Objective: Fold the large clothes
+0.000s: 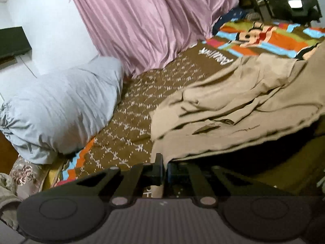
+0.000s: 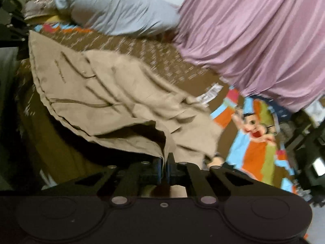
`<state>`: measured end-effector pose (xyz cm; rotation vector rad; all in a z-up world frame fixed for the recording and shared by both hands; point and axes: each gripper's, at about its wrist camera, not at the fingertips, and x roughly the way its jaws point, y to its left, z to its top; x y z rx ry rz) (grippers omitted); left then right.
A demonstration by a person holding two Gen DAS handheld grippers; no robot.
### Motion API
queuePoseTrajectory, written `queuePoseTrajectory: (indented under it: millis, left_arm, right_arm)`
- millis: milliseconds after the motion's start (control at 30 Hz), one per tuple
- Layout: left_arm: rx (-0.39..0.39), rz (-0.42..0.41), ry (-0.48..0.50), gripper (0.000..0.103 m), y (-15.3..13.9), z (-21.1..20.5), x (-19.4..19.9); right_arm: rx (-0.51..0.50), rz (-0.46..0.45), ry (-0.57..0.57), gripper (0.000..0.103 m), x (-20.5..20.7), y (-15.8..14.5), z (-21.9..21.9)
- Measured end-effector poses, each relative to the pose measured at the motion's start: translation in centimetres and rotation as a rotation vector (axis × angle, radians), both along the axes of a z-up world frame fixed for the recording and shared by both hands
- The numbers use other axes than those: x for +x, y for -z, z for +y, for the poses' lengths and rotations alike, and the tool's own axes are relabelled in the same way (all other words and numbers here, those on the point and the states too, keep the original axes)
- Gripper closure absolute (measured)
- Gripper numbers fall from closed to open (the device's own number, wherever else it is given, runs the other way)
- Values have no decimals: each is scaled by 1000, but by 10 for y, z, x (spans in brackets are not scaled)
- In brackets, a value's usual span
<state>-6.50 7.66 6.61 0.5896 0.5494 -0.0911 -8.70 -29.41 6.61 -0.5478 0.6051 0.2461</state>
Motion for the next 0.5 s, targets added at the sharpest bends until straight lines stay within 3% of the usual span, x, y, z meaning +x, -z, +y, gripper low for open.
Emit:
queuePoseTrajectory:
  millis: [267,367,500]
  left_arm:
    - [-46,-21,45,98,-50,7,-30]
    - [-86,0,33,98,-52,6,-14]
    - [-13,-14,9,97,-40,-3,45]
  right_arm:
    - [15,-86,-8,100,-39,-65,-1]
    - [28,-101,9,100,-30,-70,-5]
    - [-15,-148,47,99,14,-53,-9]
